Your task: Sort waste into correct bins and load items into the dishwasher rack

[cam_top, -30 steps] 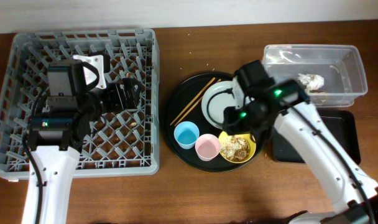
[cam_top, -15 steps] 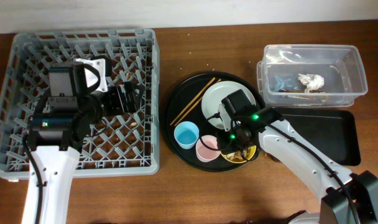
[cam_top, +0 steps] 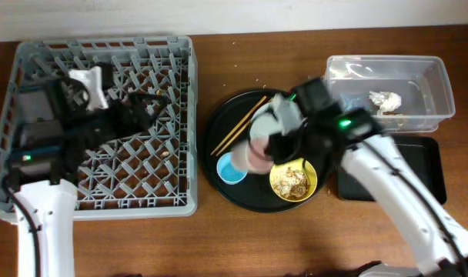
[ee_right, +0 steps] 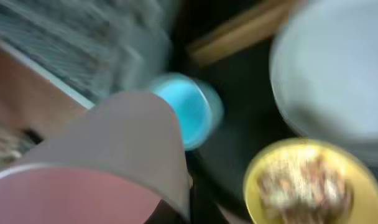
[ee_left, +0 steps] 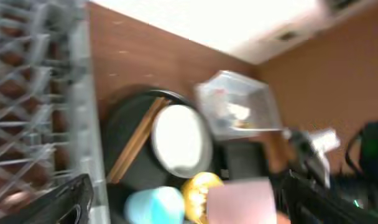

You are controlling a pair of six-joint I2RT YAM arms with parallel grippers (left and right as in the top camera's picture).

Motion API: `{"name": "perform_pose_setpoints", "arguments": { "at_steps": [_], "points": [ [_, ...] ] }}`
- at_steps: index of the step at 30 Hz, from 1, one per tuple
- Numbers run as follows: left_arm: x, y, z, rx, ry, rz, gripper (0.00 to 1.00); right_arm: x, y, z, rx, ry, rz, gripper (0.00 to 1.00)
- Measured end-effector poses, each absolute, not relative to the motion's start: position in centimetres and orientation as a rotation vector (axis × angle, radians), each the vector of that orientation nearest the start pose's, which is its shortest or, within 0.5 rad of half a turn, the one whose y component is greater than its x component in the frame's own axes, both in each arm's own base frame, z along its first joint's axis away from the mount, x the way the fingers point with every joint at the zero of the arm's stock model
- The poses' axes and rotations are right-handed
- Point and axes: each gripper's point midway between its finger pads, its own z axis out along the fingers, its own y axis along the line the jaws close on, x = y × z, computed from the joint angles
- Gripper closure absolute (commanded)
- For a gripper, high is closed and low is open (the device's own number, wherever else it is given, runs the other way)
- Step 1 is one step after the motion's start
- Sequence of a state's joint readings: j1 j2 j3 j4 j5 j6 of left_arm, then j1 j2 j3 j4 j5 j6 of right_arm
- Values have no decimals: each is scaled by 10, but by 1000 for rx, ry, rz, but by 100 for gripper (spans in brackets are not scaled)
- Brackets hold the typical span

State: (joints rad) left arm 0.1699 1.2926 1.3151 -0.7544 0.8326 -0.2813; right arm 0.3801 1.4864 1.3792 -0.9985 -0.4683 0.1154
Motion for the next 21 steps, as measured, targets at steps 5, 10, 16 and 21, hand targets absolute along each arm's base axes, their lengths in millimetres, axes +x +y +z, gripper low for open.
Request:
{"name": "perform_pose_setpoints", "arguments": {
  "at_steps": [5, 10, 16, 21],
  "points": [
    [299, -123, 359, 257, 2008, -1567, 7, 294, 253, 338, -913, 1997, 1258, 96],
    [259, -171, 378, 530, 1926, -1810, 25, 277, 273, 361, -1046, 1817, 1358, 96],
    [245, -191, 382, 649, 1900, -1851, 48, 277, 279, 378, -1061, 1730, 1397, 32],
    [281, -176, 345, 387, 2114, -1571, 48, 324, 237, 361, -784, 1928, 1237, 25]
  ]
}}
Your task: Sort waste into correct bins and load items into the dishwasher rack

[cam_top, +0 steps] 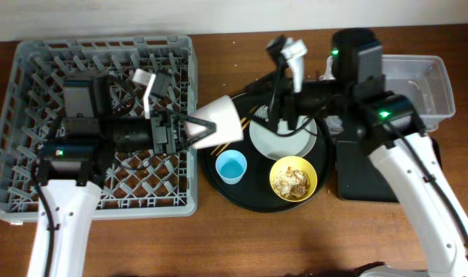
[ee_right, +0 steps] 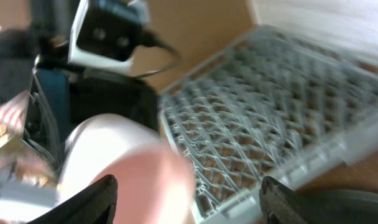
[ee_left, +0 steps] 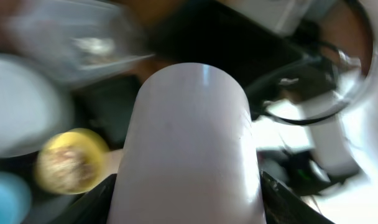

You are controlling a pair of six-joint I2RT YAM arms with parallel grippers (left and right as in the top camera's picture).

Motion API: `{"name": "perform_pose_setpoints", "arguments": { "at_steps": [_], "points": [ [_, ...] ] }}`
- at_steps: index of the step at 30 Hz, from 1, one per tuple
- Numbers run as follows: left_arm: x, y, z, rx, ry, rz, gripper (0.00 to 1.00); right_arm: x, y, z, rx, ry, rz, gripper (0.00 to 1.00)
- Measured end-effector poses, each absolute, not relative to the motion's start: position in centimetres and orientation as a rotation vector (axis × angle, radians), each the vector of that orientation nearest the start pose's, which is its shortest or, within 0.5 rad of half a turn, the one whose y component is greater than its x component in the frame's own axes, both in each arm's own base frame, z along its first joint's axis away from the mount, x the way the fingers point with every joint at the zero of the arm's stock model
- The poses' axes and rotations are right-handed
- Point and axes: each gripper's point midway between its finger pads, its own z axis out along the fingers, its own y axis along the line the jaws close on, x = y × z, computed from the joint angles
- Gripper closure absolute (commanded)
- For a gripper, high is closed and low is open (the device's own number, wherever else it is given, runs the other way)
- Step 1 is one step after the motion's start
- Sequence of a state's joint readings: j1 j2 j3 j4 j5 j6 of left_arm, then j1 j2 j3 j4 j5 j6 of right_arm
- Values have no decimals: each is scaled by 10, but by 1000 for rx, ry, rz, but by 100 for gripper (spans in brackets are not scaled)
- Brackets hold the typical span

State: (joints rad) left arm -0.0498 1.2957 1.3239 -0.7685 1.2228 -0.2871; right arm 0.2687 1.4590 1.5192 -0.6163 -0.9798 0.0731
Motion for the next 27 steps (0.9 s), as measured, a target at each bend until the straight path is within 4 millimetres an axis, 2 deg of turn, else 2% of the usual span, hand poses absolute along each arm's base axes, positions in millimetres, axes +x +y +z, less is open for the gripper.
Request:
{"name": "perform_pose_setpoints", "arguments": {
  "at_steps": [1, 2, 3, 4, 5, 6, 7, 9, 10, 12, 13, 15, 16, 18, 20, 22, 24, 26, 27],
  "points": [
    [299, -151, 322, 199, 2226, -1418, 48, 334, 213, 349, -648, 2042, 1194, 25],
    [315, -112, 293, -31, 2343, -1198, 48, 330, 195, 331, -517, 2187, 1167, 25],
    [319, -60, 262, -289, 2454, -940, 48, 323, 189, 317, -455, 2285, 1138, 23],
    [311, -34, 246, -423, 2531, -778, 48, 312, 180, 297, -385, 2425, 1062, 22],
    [304, 12, 233, -605, 2551, -585, 48, 302, 177, 279, -365, 2529, 972, 22],
    [294, 49, 222, -755, 2564, -400, 48, 296, 178, 270, -374, 2578, 910, 22],
    [284, 73, 216, -868, 2565, -261, 48, 292, 180, 263, -394, 2610, 853, 22],
    [252, 117, 207, -1158, 2535, 12, 47, 291, 188, 248, -432, 2663, 804, 22],
    [245, 128, 207, -1226, 2508, 67, 48, 291, 188, 241, -428, 2692, 792, 22],
    [238, 142, 201, -1339, 2481, 125, 47, 293, 187, 238, -423, 2704, 778, 22],
    [240, 145, 190, -1370, 2503, 132, 47, 293, 187, 238, -424, 2705, 777, 22],
    [247, 143, 154, -1435, 2607, 98, 47, 292, 186, 237, -422, 2708, 774, 22],
    [250, 140, 130, -1476, 2687, 67, 46, 292, 186, 237, -422, 2707, 773, 22],
    [250, 138, 114, -1502, 2739, 52, 7, 292, 186, 237, -421, 2708, 774, 22],
    [253, 140, 102, -1526, 2761, 54, 1, 292, 186, 237, -422, 2707, 773, 21],
    [254, 141, 100, -1525, 2759, 52, 1, 294, 186, 237, -422, 2702, 770, 23],
    [260, 133, 106, -1465, 2791, -36, 2, 301, 187, 228, -425, 2714, 726, 26],
    [294, 111, 138, -1196, 2790, -287, 2, 309, 202, 194, -473, 2786, 657, 28],
    [312, 88, 162, -961, 2778, -408, 1, 315, 214, 165, -499, 2846, 614, 30]
  ]
}}
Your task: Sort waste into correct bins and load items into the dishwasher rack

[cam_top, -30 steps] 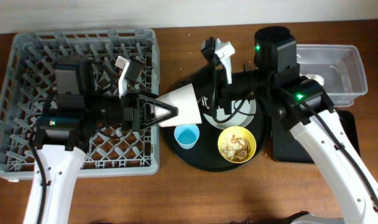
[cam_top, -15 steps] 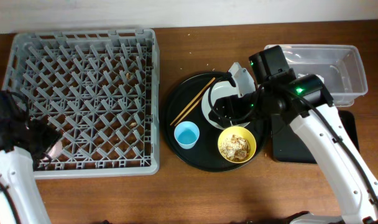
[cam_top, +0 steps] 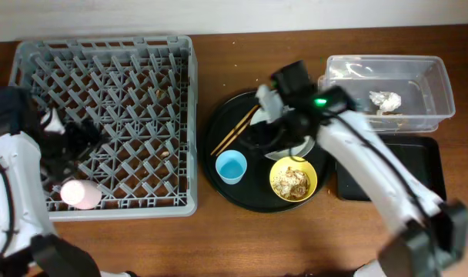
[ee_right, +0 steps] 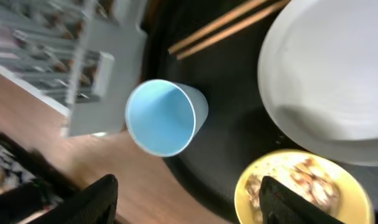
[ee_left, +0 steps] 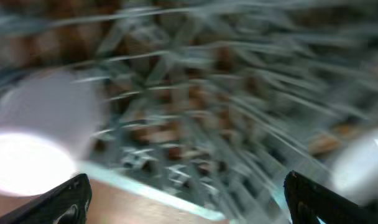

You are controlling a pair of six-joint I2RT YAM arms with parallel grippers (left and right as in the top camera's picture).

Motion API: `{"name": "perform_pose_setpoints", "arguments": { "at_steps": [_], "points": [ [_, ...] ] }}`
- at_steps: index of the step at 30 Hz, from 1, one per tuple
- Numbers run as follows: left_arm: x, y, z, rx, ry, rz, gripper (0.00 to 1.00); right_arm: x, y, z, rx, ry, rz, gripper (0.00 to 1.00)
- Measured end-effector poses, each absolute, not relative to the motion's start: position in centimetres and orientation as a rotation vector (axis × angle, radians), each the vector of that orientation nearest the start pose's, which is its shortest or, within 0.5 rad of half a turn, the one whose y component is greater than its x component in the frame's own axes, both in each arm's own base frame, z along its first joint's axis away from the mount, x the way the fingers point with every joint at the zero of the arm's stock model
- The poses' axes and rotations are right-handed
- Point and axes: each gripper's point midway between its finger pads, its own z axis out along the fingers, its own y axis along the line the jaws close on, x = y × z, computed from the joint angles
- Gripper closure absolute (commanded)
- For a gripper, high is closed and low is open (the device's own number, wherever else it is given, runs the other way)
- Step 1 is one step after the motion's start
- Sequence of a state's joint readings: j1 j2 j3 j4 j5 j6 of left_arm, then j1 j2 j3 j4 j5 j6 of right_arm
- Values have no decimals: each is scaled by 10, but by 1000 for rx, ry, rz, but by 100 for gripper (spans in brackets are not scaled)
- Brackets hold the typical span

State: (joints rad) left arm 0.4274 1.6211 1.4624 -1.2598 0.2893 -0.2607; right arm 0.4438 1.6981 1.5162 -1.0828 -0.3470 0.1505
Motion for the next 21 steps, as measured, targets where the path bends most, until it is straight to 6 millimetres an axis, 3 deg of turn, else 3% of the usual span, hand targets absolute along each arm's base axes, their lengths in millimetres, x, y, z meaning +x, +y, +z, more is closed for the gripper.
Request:
{"name": "perform_pose_setpoints", "arguments": {
  "at_steps": [1, 2, 3, 4, 5, 7, 11, 12, 13, 14, 15, 16, 18, 21],
  "points": [
    [321, 69, 180, -792, 2759, -477, 1, 318, 220, 137, -504, 2910, 556, 36],
    [324, 55, 194, -685, 2736, -518, 1, 321, 223, 122, -497, 2939, 528, 41],
    [325, 34, 214, -553, 2695, -591, 1, 322, 224, 92, -471, 3012, 481, 50],
    [325, 18, 229, -469, 2654, -662, 1, 323, 223, 66, -440, 3075, 444, 70],
    [326, 5, 237, -409, 2626, -758, 1, 324, 223, 54, -426, 3098, 431, 74],
    [328, -17, 247, -323, 2588, -888, 1, 329, 225, 53, -411, 3085, 438, 96],
    [328, -53, 264, -185, 2523, -1086, 1, 320, 222, 62, -409, 3127, 497, 96],
    [330, -61, 273, -135, 2475, -1153, 1, 326, 221, 91, -419, 3073, 667, 96],
    [332, -70, 288, -56, 2390, -1246, 1, 339, 221, 133, -430, 2937, 843, 96],
    [332, -82, 308, 38, 2284, -1364, 1, 356, 219, 222, -499, 2605, 1104, 96],
    [329, -90, 317, 79, 2241, -1426, 1, 348, 218, 286, -585, 2377, 1210, 96],
    [325, -103, 326, 145, 2199, -1499, 1, 336, 223, 315, -652, 2265, 1269, 96],
    [308, -142, 342, 324, 2126, -1650, 1, 312, 242, 349, -827, 2057, 1450, 96],
    [288, -178, 362, 538, 2006, -1785, 4, 299, 255, 362, -929, 1945, 1553, 96]
  ]
}}
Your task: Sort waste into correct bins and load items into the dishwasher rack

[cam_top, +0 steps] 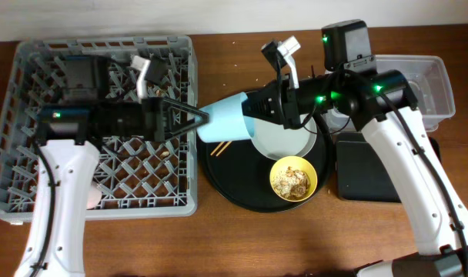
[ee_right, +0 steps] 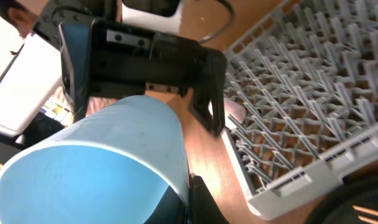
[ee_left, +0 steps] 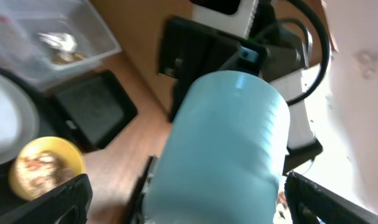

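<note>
A light blue cup (cam_top: 225, 125) hangs on its side above the gap between the grey dishwasher rack (cam_top: 180, 204) and the black round tray (cam_top: 234, 188). My right gripper (cam_top: 253, 115) is shut on its rim, seen close in the right wrist view (ee_right: 189, 193). My left gripper (cam_top: 199, 117) reaches from over the rack and stands open, its fingers either side of the cup's base (ee_left: 226, 149). A pink cup (cam_top: 95, 192) lies in the rack's front left.
On the tray are a white plate (cam_top: 292, 142), a yellow bowl (cam_top: 293, 178) holding food scraps, and chopsticks mostly hidden under the cup. A clear bin (cam_top: 438, 85) stands at the back right, a black square bin (cam_top: 372, 173) in front of it.
The blue cup stood on the tray under my right gripper; now that gripper holds it raised at the rack's right edge. My left gripper moved from the pink cup to there.
First my right gripper held the pink cup above the tray. Then my left gripper held it at the rack's right edge. Later the pink cup lay in the rack's front left and my right gripper was over the blue cup. Now the blue cup sits between both grippers.
</note>
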You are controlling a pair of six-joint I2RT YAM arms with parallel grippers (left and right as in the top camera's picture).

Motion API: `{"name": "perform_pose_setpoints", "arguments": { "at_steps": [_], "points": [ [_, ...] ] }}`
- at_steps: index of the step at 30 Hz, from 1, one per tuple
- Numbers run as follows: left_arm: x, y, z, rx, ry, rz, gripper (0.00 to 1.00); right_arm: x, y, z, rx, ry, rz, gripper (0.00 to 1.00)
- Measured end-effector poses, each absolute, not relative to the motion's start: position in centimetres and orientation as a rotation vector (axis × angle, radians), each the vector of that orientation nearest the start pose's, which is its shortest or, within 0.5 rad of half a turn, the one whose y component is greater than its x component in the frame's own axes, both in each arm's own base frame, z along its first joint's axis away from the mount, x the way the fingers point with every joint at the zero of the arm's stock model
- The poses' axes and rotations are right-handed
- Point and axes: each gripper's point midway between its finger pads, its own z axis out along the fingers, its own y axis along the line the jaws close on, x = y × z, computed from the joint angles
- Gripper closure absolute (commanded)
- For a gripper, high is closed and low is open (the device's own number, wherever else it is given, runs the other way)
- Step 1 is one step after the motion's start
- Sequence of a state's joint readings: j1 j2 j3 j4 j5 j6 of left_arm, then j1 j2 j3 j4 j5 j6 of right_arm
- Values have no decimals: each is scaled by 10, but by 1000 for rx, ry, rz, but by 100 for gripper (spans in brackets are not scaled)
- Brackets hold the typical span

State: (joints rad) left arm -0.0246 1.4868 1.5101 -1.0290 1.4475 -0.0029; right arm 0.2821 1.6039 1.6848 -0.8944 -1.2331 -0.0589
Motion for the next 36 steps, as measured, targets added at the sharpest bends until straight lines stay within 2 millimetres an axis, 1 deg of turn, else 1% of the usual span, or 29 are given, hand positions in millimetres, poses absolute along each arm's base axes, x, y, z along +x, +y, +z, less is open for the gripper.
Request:
{"name": "perform_pose_setpoints", "arguments": {
  "at_steps": [1, 2, 3, 4, 5, 6, 7, 8, 9, 10, 12, 13, 14, 15, 16, 17, 18, 19, 20, 22, 24, 25, 27, 29, 31, 32, 34, 35, 36],
  "points": [
    [282, -186, 366, 588, 1978, -1819, 5, 298, 259, 364, -950, 1925, 1549, 96],
    [275, -194, 371, 641, 1940, -1857, 11, 297, 260, 364, -957, 1920, 1549, 96],
    [272, -197, 374, 665, 1923, -1873, 23, 300, 261, 364, -960, 1912, 1531, 96],
    [267, -202, 377, 695, 1902, -1899, 28, 302, 261, 364, -962, 1907, 1519, 96],
    [266, -204, 376, 707, 1904, -1902, 40, 302, 261, 366, -970, 1890, 1522, 96],
    [267, -204, 375, 706, 1905, -1901, 41, 302, 261, 366, -971, 1888, 1520, 92],
    [267, -205, 375, 712, 1901, -1900, 44, 303, 262, 368, -976, 1876, 1515, 67],
    [267, -205, 375, 711, 1902, -1902, 48, 304, 262, 368, -977, 1873, 1507, 44],
    [266, -206, 375, 714, 1903, -1905, 48, 307, 262, 367, -972, 1878, 1489, 41],
    [267, -208, 371, 704, 1933, -1883, 47, 310, 260, 366, -958, 1888, 1476, 39],
    [284, -206, 346, 594, 2109, -1722, 47, 323, 245, 363, -870, 1939, 1453, 37],
    [294, -200, 335, 522, 2188, -1620, 47, 330, 231, 356, -792, 2005, 1440, 37],
    [304, -188, 322, 427, 2272, -1514, 48, 332, 219, 347, -711, 2090, 1425, 36],
    [313, -168, 306, 288, 2376, -1392, 47, 330, 212, 333, -642, 2192, 1396, 36],
    [321, -132, 286, 80, 2502, -1201, 47, 327, 206, 318, -580, 2301, 1349, 36],
    [325, -92, 269, -118, 2588, -992, 47, 325, 201, 303, -531, 2398, 1274, 36],
    [318, -53, 255, -309, 2671, -771, 47, 321, 199, 288, -493, 2497, 1177, 34],
    [309, -29, 247, -431, 2716, -628, 47, 317, 199, 276, -483, 2566, 1084, 33],
    [286, 1, 234, -614, 2799, -429, 47, 315, 201, 268, -482, 2611, 1002, 33],
    [265, 36, 224, -801, 2840, -160, 47, 310, 202, 257, -498, 2670, 873, 32],
    [258, 43, 219, -844, 2856, -83, 47, 312, 197, 254, -488, 2681, 829, 33],
    [250, 46, 209, -867, 2889, -47, 47, 312, 195, 252, -481, 2688, 811, 33],
    [244, 47, 188, -899, 2924, -17, 47, 312, 193, 251, -472, 2698, 793, 33],
    [241, 47, 161, -927, 2943, -13, 47, 312, 192, 250, -465, 2703, 785, 32],
    [232, 44, 134, -955, 2990, -18, 46, 312, 192, 250, -461, 2706, 785, 32],
    [236, 44, 125, -953, 2968, -23, 33, 312, 192, 250, -459, 2707, 785, 33],
    [235, 41, 101, -956, 2969, -50, 29, 312, 192, 250, -453, 2707, 786, 32],
    [230, 38, 89, -973, 2983, -60, 23, 312, 192, 250, -448, 2709, 787, 33],
    [226, 37, 79, -979, 2993, -64, 2, 312, 192, 250, -448, 2710, 787, 32]
  ]
}}
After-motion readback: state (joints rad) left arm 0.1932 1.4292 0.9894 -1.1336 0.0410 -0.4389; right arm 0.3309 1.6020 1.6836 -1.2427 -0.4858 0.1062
